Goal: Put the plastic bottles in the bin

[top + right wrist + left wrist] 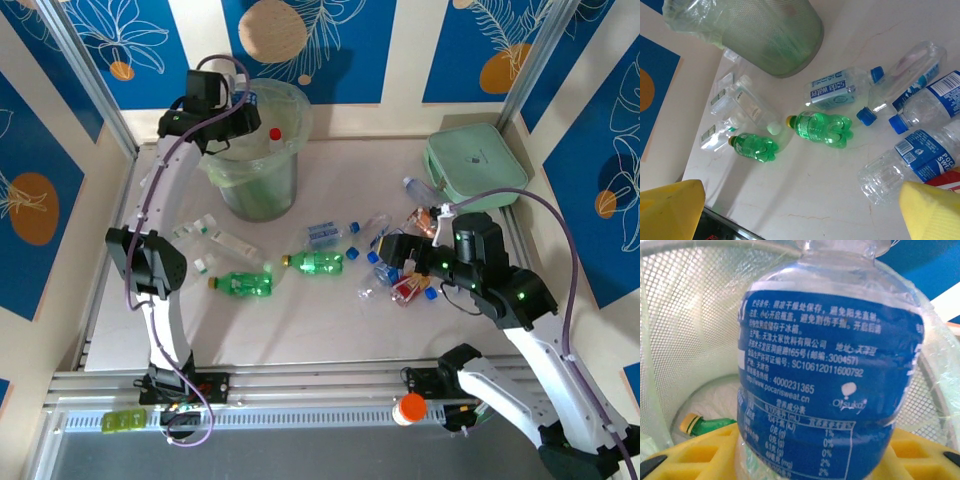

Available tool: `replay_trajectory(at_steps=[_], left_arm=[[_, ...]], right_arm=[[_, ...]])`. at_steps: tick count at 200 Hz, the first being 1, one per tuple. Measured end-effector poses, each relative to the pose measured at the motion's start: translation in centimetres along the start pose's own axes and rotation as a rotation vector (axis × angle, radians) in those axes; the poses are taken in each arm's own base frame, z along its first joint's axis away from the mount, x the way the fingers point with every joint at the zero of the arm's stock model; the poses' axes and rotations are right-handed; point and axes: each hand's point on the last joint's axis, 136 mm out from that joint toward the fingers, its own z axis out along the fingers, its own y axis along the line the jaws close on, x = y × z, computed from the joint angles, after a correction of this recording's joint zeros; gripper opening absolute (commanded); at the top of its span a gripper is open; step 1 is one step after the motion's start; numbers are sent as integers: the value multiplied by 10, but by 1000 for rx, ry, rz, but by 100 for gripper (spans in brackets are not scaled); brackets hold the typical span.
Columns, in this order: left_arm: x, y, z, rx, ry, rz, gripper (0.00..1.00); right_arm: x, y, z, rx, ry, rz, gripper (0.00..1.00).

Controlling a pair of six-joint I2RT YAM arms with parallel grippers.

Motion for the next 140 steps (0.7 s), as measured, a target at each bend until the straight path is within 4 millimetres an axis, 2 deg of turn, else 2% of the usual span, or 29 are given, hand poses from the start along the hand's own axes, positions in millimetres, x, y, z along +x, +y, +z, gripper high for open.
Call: replay_trajectory(at_steps=[20, 45, 68, 86, 115, 140], left_arm=[[6, 2, 9, -5, 19, -25, 43], [22, 10, 31, -26, 72, -72, 45], [42, 20, 48, -53, 135, -114, 54], [51, 24, 53, -65, 164, -141, 63], [52, 25, 53, -69, 169, -166, 76], [52, 25, 53, -70, 170, -178, 83]], right_arm=[[1, -2, 5, 11, 14, 3, 99], [2, -5, 12, 31, 32, 3, 99], [1, -7, 13, 44, 29, -8, 100], [0, -9, 13, 53, 23, -20, 100], [-2, -12, 13, 69, 16, -41, 100], [-3, -11, 13, 73, 15, -52, 100]])
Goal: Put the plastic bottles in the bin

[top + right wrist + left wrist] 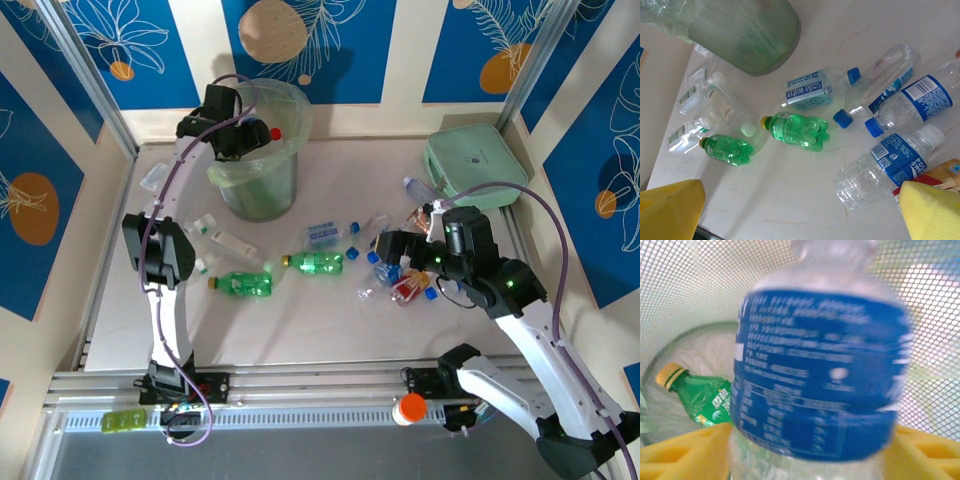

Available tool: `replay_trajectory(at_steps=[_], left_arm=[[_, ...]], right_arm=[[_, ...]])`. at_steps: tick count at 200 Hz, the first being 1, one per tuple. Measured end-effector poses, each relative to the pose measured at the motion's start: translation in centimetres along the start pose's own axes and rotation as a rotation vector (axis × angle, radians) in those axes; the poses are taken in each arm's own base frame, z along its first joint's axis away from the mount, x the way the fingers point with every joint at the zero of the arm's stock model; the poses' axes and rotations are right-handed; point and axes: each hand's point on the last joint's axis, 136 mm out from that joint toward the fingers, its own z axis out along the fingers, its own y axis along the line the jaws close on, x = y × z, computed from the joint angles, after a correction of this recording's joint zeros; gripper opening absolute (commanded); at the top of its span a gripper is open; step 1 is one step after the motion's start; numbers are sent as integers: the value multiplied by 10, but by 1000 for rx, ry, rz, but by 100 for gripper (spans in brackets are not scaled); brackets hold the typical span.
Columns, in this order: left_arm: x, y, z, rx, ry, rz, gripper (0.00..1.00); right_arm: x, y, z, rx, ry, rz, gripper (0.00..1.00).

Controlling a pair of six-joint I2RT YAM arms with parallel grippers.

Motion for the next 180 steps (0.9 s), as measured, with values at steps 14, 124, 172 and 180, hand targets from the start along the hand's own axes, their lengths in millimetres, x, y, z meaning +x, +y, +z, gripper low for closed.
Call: replay_trajectory(at_steps=[14, 124, 172, 180], left_arm=[[-2, -1, -2, 3, -4, 1, 87], [-16, -62, -91, 132, -121, 129, 82], [53, -154, -211, 347, -221, 361, 83], [72, -162, -222, 379, -216, 395, 83]], right_arm=[[-2, 1, -2, -1, -6, -5, 100], [-19, 13, -29, -20, -60, -43, 100], [-19, 17, -43, -23, -51, -56, 99], [-18, 18, -46, -23, -45, -57, 99]])
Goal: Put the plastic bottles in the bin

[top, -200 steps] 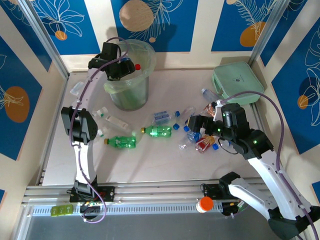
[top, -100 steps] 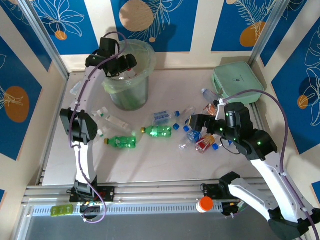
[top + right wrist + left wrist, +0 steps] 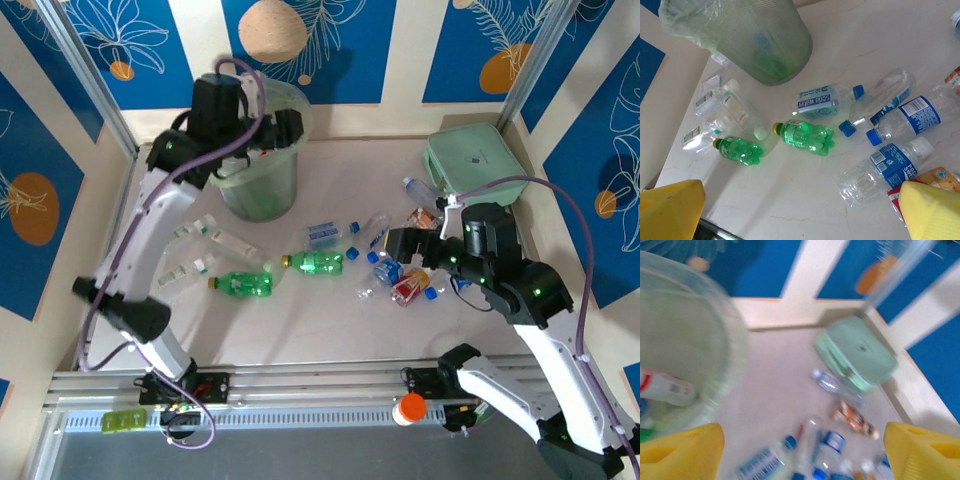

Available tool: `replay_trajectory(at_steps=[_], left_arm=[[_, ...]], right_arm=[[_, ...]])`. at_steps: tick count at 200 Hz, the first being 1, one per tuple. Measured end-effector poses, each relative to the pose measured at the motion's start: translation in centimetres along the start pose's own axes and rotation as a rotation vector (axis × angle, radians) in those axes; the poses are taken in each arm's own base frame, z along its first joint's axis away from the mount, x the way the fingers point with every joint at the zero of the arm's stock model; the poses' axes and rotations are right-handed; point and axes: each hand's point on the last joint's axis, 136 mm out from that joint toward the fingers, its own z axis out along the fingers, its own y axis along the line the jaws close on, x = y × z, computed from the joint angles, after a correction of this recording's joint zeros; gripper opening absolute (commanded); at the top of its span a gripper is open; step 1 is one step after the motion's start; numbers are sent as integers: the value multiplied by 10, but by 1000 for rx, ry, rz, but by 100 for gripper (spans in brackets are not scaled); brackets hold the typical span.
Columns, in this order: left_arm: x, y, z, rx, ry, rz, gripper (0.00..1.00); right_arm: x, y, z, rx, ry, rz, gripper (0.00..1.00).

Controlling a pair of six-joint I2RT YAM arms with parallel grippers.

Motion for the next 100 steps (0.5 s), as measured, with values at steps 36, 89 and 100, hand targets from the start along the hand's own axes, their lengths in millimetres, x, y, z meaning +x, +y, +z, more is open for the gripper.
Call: replay_trajectory(at_steps=[36, 89, 100], left_arm=[[85, -17, -6, 54, 121, 45, 83], [223, 48, 13, -85, 394, -19, 85], [231, 53, 10, -97, 407, -21, 86]], right_arm=[[11, -5, -5, 24, 48, 8, 98], [45, -28, 12, 143, 197, 182, 87], [55, -38, 21, 201, 238, 240, 83]])
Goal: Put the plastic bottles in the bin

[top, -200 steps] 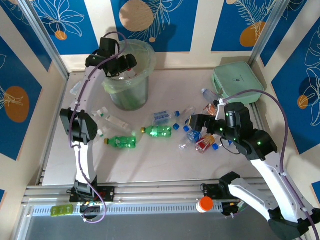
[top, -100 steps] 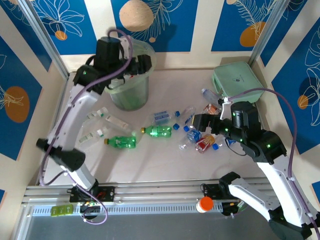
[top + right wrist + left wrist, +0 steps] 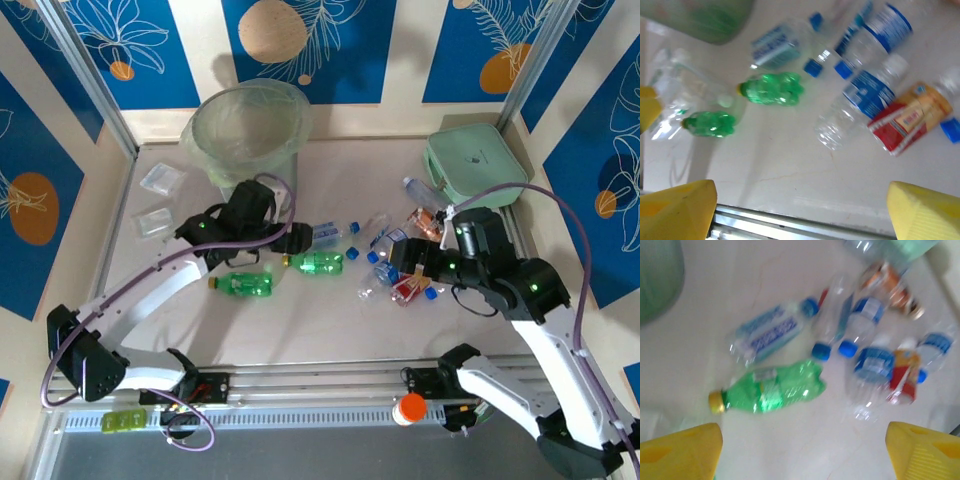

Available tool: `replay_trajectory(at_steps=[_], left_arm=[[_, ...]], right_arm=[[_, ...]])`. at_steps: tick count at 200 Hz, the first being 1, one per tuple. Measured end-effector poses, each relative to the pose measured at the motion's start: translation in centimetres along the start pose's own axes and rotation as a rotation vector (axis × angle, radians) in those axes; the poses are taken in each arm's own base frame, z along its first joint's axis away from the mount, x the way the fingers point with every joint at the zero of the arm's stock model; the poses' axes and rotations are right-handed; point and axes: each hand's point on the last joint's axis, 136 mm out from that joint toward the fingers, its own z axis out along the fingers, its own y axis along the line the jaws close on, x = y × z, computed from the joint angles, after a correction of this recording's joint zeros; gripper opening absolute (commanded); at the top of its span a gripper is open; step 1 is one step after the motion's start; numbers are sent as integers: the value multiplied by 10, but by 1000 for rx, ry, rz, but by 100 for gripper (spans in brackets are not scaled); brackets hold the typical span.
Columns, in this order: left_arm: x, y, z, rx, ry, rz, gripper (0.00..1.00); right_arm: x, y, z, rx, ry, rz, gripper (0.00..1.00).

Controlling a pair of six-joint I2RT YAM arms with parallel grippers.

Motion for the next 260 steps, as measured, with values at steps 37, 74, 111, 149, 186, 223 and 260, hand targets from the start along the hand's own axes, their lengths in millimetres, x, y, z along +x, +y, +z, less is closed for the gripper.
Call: replay_trajectory(at_steps=[37, 74, 111, 149, 186, 223, 260], left_arm=[[-4, 1, -11, -1, -45, 27, 86], [-9, -2, -12, 10, -68, 55, 86], [-6, -7, -12, 52, -77, 57, 86], [0, -6, -16, 69, -85, 59, 86], [-4, -12, -26, 92, -117, 66, 87], [-4, -17, -28, 106, -127, 78, 87], [-4, -18, -28, 101, -129, 84, 87]], right_arm=[[16, -46, 48, 228, 120, 274, 71], [10, -92, 57, 386, 55, 530, 76], [-10, -140, 62, 503, -29, 726, 83], [-13, -197, 80, 585, -48, 919, 94], [-28, -235, 100, 613, -57, 995, 96], [-32, -259, 119, 622, -15, 998, 91], [-32, -269, 131, 619, 11, 1001, 83]])
